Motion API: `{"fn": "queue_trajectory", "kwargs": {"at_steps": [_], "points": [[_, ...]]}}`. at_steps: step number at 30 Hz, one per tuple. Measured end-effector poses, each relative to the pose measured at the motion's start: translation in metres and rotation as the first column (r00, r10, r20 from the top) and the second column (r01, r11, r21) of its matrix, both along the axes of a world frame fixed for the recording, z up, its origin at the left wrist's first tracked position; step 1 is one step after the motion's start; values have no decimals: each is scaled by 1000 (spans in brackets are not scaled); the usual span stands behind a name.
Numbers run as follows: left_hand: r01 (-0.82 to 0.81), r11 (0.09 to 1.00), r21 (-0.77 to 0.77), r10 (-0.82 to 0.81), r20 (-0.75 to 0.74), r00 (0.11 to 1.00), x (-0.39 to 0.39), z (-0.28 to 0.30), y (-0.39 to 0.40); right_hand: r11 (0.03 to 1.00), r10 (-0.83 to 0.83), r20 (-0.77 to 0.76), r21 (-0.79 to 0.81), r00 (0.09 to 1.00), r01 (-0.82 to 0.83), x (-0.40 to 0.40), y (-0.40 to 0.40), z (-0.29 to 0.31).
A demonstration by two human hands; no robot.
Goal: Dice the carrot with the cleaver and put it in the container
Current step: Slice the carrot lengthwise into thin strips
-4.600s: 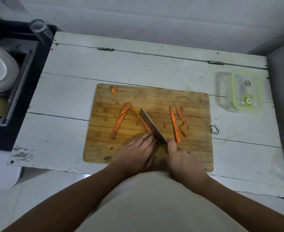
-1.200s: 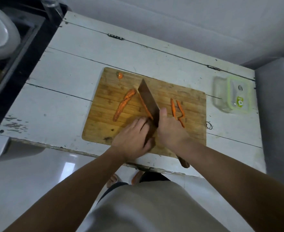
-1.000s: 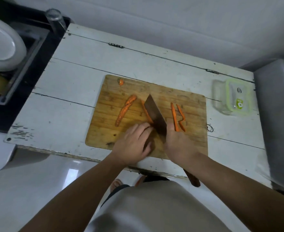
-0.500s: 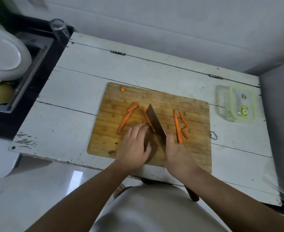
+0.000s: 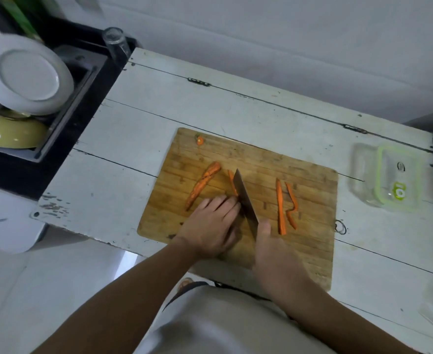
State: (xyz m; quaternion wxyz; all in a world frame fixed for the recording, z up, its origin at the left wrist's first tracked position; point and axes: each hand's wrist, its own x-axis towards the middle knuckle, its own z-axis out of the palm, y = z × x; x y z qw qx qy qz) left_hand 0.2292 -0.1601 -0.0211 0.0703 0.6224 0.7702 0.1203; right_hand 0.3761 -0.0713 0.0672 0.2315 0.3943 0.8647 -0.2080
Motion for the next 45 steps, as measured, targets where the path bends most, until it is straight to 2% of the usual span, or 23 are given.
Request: {"fn": "queue_trajectory", "kwargs": {"at_steps": [4, 15, 18, 22, 29, 36, 42, 45], "points": [[-10, 999, -39, 11, 8, 1000, -3, -1, 1, 1000, -13, -26, -9, 1000, 13, -2, 1, -6], [7, 1000, 1, -7, 19, 1000, -4, -7, 3, 998, -63, -127, -29, 990, 60, -46, 18, 2], [13, 1000, -6, -13, 18, 1000, -2, -6, 0, 997, -77, -110, 17, 991, 79, -34, 4, 0], [63, 998, 18, -63, 1, 998, -10, -5, -1, 994, -81, -54, 64, 995, 84, -34, -5, 0], [97, 982, 162, -105, 43, 994, -15, -12, 2, 991, -124, -159, 26, 979, 130, -92, 18, -4], [79, 995, 61, -81, 31, 996, -16, -10, 0, 989, -145, -98, 19, 985, 148, -50, -2, 5], [79, 989, 123, -84, 38, 996, -15, -12, 4, 984, -170, -173, 23, 970, 177, -105, 27, 3], [83, 993, 89, -86, 29, 996, -14, -12, 3, 977, -211, -174, -9, 962, 213, -96, 25, 5]]}}
